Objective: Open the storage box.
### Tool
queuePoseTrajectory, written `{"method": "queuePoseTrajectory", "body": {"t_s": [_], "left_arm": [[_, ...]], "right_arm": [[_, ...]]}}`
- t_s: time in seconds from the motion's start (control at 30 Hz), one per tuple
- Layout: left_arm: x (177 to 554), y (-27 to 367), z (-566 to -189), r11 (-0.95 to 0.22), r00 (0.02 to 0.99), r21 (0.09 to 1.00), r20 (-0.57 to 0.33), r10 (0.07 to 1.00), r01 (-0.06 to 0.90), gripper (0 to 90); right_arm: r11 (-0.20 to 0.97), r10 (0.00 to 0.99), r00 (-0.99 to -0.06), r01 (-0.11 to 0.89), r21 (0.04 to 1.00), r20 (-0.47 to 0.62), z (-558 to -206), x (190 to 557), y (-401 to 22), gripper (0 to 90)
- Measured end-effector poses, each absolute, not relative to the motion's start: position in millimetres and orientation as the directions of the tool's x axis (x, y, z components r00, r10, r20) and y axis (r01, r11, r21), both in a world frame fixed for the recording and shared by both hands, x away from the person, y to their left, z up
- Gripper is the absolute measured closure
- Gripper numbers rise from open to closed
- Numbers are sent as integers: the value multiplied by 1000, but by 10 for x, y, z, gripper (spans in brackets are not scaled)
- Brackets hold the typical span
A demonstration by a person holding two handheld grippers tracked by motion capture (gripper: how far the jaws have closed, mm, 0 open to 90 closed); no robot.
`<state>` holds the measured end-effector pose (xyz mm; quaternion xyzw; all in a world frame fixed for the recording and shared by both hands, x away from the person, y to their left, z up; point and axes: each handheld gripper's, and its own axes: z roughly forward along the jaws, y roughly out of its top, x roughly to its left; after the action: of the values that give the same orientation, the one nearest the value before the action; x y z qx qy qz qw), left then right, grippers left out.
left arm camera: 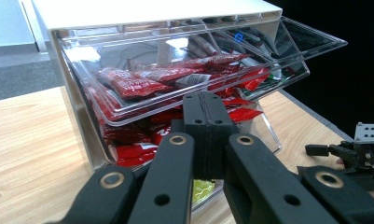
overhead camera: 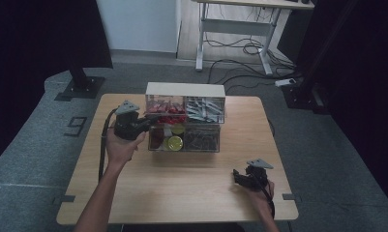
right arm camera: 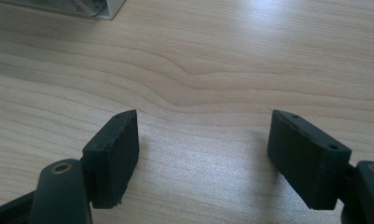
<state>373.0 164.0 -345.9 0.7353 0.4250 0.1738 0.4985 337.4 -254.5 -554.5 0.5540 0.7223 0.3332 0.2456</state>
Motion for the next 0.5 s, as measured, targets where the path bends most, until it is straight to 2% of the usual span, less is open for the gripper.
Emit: {"method": "queuePoseTrajectory", "body": {"t_s": [0.33, 0.4, 0.5], "left_arm": [[3750, 1583, -3470, -161, 595, 868, -177, 784, 470, 900], [3755, 1566, -3480, -176, 571, 866, -145, 808, 469, 900], [3783, 1582, -3493, -159, 566, 862, -167, 807, 481, 900]], "right_arm": [[164, 964, -265, 637, 753, 14, -5545, 3375, -2545, 249], [163, 964, -264, 638, 753, 15, -5544, 3374, -2544, 249], [162, 964, -264, 637, 753, 16, -5545, 3374, -2545, 249]]}}
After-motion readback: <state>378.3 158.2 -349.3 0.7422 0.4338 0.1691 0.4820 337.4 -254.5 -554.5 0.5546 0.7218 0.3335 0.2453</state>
